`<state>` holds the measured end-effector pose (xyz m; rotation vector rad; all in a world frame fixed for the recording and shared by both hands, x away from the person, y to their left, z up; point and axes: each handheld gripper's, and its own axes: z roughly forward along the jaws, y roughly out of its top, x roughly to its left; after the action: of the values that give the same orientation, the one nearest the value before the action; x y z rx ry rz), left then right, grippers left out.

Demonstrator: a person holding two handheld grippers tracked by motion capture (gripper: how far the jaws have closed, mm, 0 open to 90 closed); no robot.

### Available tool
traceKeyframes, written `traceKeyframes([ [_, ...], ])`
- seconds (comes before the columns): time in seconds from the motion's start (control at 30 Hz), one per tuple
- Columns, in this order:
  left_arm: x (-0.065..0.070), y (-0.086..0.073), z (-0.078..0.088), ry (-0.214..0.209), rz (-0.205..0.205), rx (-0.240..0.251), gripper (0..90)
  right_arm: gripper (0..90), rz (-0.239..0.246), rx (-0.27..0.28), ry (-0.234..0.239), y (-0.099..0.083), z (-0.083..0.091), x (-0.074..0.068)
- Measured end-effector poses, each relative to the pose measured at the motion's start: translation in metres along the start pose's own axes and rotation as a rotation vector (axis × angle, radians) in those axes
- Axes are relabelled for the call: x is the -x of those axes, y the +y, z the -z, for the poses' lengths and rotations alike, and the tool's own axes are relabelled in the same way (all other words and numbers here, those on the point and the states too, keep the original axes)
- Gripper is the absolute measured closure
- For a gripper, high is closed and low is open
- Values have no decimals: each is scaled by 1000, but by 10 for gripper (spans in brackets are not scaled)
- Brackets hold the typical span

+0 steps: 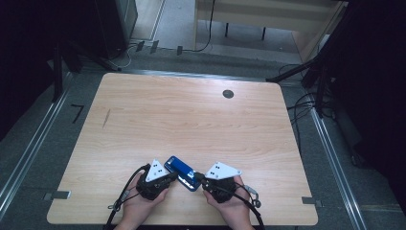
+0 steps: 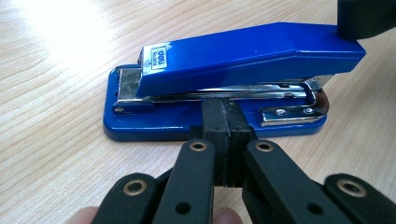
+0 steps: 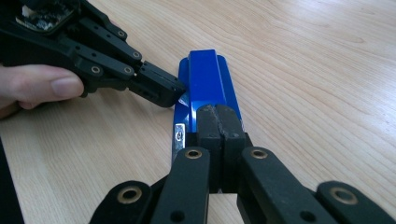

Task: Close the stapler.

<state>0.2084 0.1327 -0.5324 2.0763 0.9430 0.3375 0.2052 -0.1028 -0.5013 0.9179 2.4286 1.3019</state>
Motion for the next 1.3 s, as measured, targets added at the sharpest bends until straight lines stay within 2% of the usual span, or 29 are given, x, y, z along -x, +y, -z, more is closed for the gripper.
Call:
traceKeyframes([
  [0.13, 0, 0, 0, -3, 2, 0, 900, 900, 14, 6, -13, -3, 0, -3],
  [0.3, -2, -1, 2, -7, 11, 4, 900, 900, -3, -6, -11, 2, 0, -3],
  [0.37, -3, -2, 3, -7, 17, 19, 900, 900, -27, 32, -4, 4, 2, -1],
  [0.47, -8, -3, 9, -6, 39, 52, 900, 900, -21, 37, -20, 4, 4, -2],
  [0.57, -13, -6, 16, 18, 41, 64, 900, 900, -20, 53, -9, 2, 5, -5],
  [0.63, -19, -9, 22, 31, 65, 85, 900, 900, -21, 55, 5, 0, 7, -8],
  [0.67, -25, -10, 28, 52, 84, 106, 832, 900, -21, 50, 18, 0, 7, -10],
  [0.77, -35, -13, 36, 109, 84, 144, 778, 900, -23, 32, 44, -4, 5, -12],
  [0.87, -48, -17, 43, 151, 119, 175, 695, 900, -22, 6, 48, -9, 0, -15],
  [0.97, -60, -22, 50, 187, 162, 194, 615, 900, -24, -16, 56, -14, -6, -18],
  [1.07, -70, -27, 58, 241, 195, 210, 543, 900, -28, -40, 64, -20, -14, -18],
  [1.13, -79, -31, 65, 260, 246, 224, 484, 900, -30, -61, 66, -25, -19, -18],
  [1.2, -86, -36, 71, 279, 270, 229, 443, 900, -36, -71, 81, -28, -23, -18],
  [1.3, -96, -45, 81, 309, 296, 223, 362, 900, -18, -83, 77, -29, -26, -21],
])
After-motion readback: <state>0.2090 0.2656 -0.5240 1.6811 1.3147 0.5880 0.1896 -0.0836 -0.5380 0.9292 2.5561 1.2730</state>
